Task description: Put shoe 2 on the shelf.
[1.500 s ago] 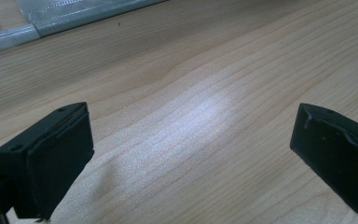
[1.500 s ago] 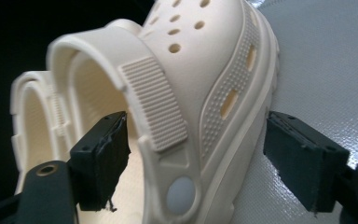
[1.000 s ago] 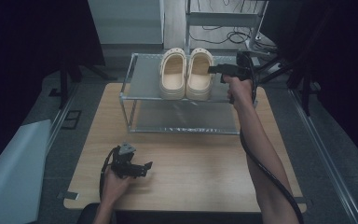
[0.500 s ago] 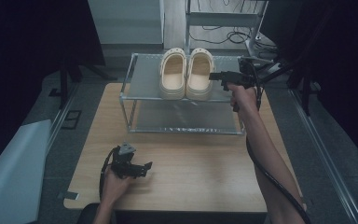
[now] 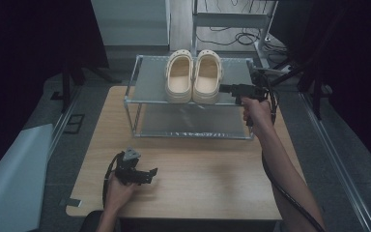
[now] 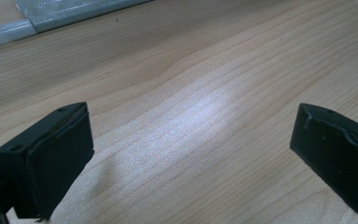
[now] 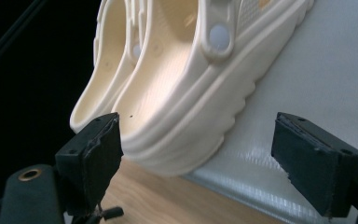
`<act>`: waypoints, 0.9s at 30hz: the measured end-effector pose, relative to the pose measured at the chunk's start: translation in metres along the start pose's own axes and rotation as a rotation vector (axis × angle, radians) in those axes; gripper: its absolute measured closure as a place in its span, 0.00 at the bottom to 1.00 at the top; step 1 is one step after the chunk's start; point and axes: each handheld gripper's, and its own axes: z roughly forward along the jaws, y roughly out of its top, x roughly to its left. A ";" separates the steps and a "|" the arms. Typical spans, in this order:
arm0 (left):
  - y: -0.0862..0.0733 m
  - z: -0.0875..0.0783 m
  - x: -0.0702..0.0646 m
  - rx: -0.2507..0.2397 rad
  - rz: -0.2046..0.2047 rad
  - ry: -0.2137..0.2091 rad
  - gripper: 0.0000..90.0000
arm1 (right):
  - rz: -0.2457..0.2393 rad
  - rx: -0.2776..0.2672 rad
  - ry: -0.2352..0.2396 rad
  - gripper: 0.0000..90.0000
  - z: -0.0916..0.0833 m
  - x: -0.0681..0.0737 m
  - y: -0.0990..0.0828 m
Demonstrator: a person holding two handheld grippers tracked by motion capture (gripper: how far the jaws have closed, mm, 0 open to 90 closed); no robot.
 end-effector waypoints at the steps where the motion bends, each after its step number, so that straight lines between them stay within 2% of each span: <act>1: 0.000 0.000 0.000 0.000 -0.001 0.000 0.00 | -0.002 0.001 0.004 0.17 -0.001 0.000 -0.003; 15: 0.000 0.001 -0.001 0.005 0.003 -0.002 0.00 | -0.044 0.011 0.067 0.16 -0.024 0.005 -0.031; 27: 0.000 0.002 -0.002 0.006 0.007 0.000 0.00 | -0.065 0.037 0.078 0.15 -0.042 -0.004 -0.057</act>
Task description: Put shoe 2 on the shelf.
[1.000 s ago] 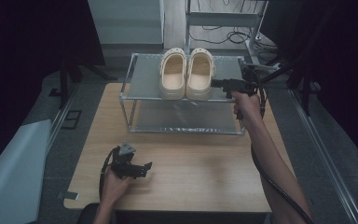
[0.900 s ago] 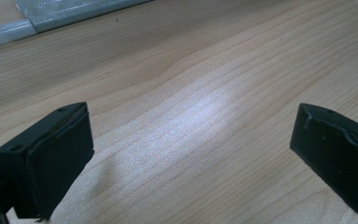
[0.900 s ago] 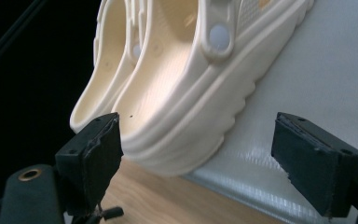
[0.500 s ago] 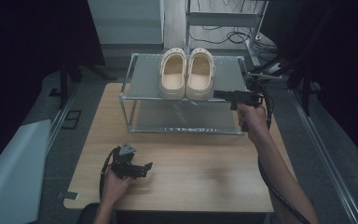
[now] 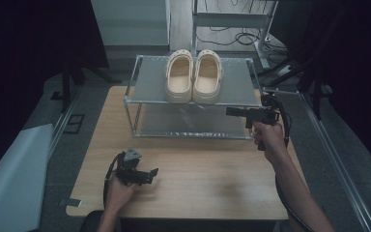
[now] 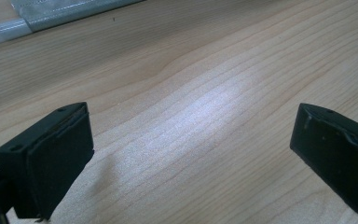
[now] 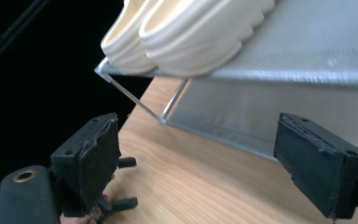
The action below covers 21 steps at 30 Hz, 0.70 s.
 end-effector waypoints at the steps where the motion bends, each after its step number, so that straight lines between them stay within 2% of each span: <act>1: 0.000 0.000 0.000 0.000 0.000 0.000 0.00 | 0.002 0.004 0.000 0.15 -0.002 -0.001 -0.003; 7: 0.000 0.000 -0.001 0.002 -0.001 -0.001 0.00 | -0.004 0.019 -0.011 0.15 -0.011 -0.009 -0.019; 16: 0.000 0.001 -0.001 0.003 0.001 0.004 0.00 | -0.048 0.046 -0.055 0.15 -0.024 -0.020 -0.041; 21: 0.000 0.000 -0.001 0.002 -0.002 0.005 0.00 | -0.037 0.054 -0.054 0.15 -0.029 -0.030 -0.060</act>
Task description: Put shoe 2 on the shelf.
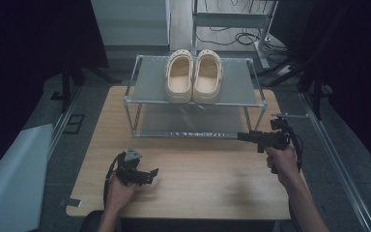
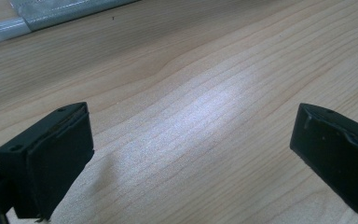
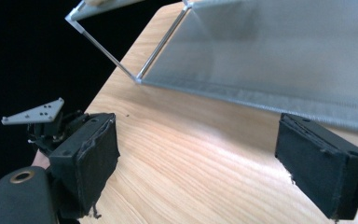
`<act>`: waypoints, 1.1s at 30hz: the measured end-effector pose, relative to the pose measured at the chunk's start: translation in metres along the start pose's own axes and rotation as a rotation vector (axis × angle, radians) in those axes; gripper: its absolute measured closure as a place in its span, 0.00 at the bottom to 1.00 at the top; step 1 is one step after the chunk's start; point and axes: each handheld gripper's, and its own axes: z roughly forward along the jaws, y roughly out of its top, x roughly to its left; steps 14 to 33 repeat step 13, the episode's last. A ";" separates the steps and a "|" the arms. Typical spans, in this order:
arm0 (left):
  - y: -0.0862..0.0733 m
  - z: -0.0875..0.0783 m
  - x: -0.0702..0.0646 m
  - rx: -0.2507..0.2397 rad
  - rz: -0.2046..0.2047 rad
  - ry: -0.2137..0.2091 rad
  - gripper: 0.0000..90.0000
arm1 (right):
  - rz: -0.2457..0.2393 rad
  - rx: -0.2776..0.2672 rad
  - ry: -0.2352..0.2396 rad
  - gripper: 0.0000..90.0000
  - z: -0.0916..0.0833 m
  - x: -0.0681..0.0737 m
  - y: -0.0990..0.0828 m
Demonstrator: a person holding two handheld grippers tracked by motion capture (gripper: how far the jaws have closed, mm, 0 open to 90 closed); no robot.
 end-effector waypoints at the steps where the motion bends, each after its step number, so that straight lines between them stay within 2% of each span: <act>1: 0.000 0.000 0.000 0.005 0.005 0.000 0.00 | 0.002 0.001 0.000 0.14 0.000 -0.002 -0.005; 4: 0.000 0.000 0.000 0.005 0.008 0.000 0.00 | 0.001 0.000 -0.010 0.14 0.001 -0.010 -0.020; 9: 0.000 -0.001 0.000 0.004 0.009 0.004 0.00 | -0.042 0.016 -0.081 0.14 0.009 -0.022 -0.046; 13: 0.001 0.000 0.000 0.009 0.001 -0.002 0.00 | -0.072 0.059 -0.131 0.10 0.018 -0.031 -0.064; 33: 0.001 0.000 0.000 0.009 0.001 -0.002 0.00 | -0.072 0.059 -0.131 0.10 0.018 -0.031 -0.064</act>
